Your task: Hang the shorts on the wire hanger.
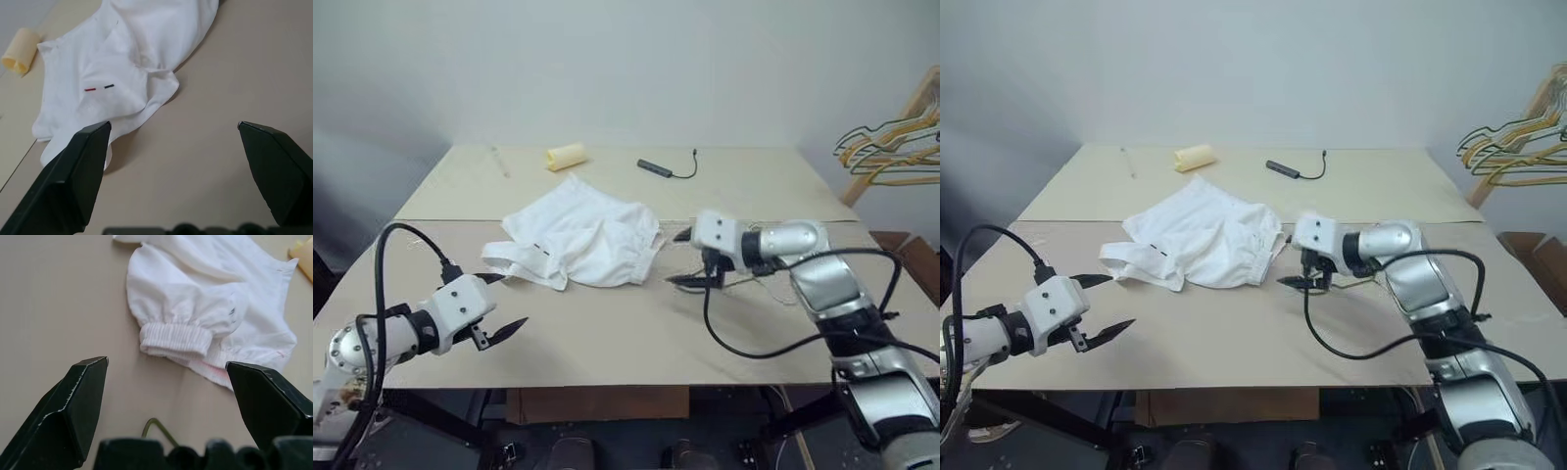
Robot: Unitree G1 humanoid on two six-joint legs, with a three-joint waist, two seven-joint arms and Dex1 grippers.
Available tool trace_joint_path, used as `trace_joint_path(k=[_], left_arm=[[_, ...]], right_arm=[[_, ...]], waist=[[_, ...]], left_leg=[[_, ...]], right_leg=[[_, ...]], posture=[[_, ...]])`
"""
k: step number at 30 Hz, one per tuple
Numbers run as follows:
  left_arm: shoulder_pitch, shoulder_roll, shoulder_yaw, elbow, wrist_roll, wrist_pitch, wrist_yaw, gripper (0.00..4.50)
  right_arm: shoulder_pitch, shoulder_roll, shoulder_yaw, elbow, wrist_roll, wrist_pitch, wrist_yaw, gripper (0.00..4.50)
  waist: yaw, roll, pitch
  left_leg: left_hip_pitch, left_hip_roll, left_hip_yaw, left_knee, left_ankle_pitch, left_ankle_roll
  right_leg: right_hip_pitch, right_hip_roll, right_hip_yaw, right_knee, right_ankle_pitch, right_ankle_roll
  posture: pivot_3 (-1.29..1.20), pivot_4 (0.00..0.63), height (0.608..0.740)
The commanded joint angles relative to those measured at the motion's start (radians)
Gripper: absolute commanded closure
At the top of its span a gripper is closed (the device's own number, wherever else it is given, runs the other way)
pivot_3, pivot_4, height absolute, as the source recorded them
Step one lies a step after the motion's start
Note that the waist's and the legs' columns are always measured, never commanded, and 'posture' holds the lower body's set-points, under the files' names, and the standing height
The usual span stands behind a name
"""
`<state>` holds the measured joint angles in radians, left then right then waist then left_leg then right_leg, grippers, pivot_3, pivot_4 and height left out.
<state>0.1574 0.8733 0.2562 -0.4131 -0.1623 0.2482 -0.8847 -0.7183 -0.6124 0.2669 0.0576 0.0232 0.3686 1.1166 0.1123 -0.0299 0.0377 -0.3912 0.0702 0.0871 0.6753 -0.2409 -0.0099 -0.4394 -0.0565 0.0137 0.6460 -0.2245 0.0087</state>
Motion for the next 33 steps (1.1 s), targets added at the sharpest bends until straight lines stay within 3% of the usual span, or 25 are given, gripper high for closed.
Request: trace_joint_path(k=[1, 6, 16, 19, 30, 33], left_arm=[[-0.018, 0.024, 0.002, -0.001, -0.014, -0.017, -0.028, 0.0], [-0.015, 0.032, -0.007, 0.01, 0.001, -0.027, -0.044, 0.0], [0.03, 0.026, -0.004, -0.008, 0.007, -0.036, -0.038, 0.0], [0.035, 0.026, -0.003, -0.01, 0.008, -0.038, -0.035, 0.0], [0.008, 0.002, -0.036, 0.029, 0.048, -0.073, 0.01, 0.0], [-0.08, -0.067, -0.072, 0.095, 0.081, -0.094, 0.097, 0.0]], right_arm=[[-0.101, 0.074, 0.004, 0.072, 0.014, 0.125, -0.038, 0.02], [-0.264, 0.206, -0.002, 0.354, 0.005, 0.263, -0.108, 0.02], [-0.388, 0.327, -0.009, 0.755, 0.013, 0.17, -0.069, 0.02], [-0.413, 0.364, -0.045, 0.856, 0.022, 0.126, -0.094, 0.57], [-0.433, 0.396, -0.078, 0.916, 0.003, 0.078, -0.062, 4.49], [-0.424, 0.399, -0.079, 0.899, -0.003, 0.084, -0.066, 4.49]], waist=[[-0.016, 0.0, 0.0], [-0.044, 0.0, 0.0], [-0.046, 0.0, 0.0], [-0.05, 0.0, 0.0], [-0.049, 0.0, 0.0], [-0.043, 0.0, 0.0]], left_leg=[[0.0, 0.0, 0.0, 0.0, 0.0, 0.0], [0.0, 0.0, 0.0, -0.001, 0.0, 0.0], [0.0, 0.0, 0.0, -0.006, 0.0, 0.0], [0.001, 0.0, 0.0, -0.007, 0.0, 0.0], [0.001, 0.0, 0.0, -0.008, 0.0, 0.0], [0.001, 0.0, -0.001, -0.008, 0.001, 0.0]], right_leg=[[0.0, 0.0, 0.0, 0.0, 0.0, 0.0], [0.0, 0.0, 0.0, 0.001, 0.004, 0.0], [-0.001, 0.0, 0.0, 0.0, 0.007, -0.003], [-0.002, 0.001, 0.0, 0.0, 0.006, -0.003], [-0.001, 0.001, 0.0, 0.0, 0.006, -0.004], [-0.001, 0.001, 0.0, 0.0, 0.006, -0.004]], posture=[[0.14, 0.0, 0.74], [0.15, 0.0, 0.74], [0.17, 0.0, 0.74], [0.18, 0.0, 0.74], [0.18, 0.0, 0.74], [0.18, 0.0, 0.74]])
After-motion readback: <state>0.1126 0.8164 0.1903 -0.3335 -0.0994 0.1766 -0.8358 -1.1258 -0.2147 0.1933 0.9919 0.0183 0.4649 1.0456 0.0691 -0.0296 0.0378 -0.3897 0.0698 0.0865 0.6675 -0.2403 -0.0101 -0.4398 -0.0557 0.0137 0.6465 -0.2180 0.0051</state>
